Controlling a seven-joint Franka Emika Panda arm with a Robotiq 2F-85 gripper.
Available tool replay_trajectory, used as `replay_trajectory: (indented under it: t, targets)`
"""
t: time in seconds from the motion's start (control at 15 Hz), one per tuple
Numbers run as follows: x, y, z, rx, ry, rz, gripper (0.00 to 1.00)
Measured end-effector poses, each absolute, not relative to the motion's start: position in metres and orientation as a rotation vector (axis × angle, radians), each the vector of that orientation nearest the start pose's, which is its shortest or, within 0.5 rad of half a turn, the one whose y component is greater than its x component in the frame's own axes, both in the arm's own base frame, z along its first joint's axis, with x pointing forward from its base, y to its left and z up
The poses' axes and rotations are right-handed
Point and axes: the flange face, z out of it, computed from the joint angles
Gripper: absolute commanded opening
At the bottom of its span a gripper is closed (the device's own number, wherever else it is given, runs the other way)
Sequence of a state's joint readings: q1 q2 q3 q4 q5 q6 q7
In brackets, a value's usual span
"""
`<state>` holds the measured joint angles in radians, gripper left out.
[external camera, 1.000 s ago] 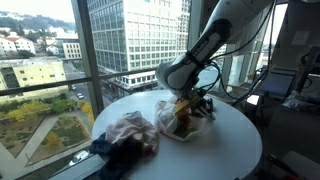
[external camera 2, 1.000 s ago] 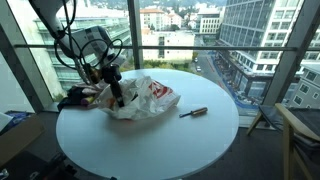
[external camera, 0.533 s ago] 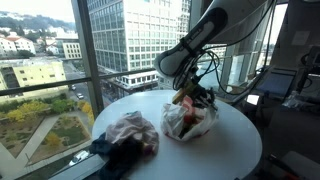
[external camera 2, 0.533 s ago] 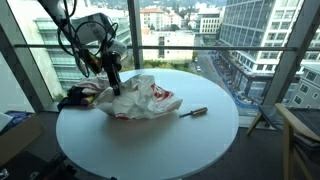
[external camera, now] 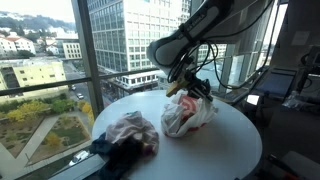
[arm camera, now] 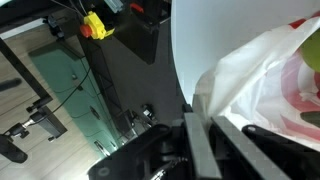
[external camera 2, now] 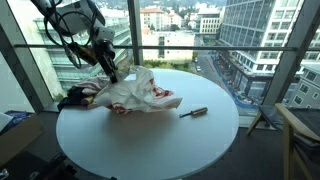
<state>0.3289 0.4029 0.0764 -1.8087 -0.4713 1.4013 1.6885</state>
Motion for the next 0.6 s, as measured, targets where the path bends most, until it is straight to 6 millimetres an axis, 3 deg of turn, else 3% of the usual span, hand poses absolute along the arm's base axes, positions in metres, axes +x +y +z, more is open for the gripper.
replay_trajectory:
  t: [0.33,0.4,0.47,0.6]
  targets:
    - [0.525,0.134,0.288,1.652,-1.298,0.079,0.11]
    - [0.526,0.125,0.283,1.612,-1.310,0.080,0.37]
    - [0.526,0.118,0.277,1.579,-1.319,0.078,0.38]
    - [0.526,0.110,0.268,1.539,-1.337,0.078,0.51]
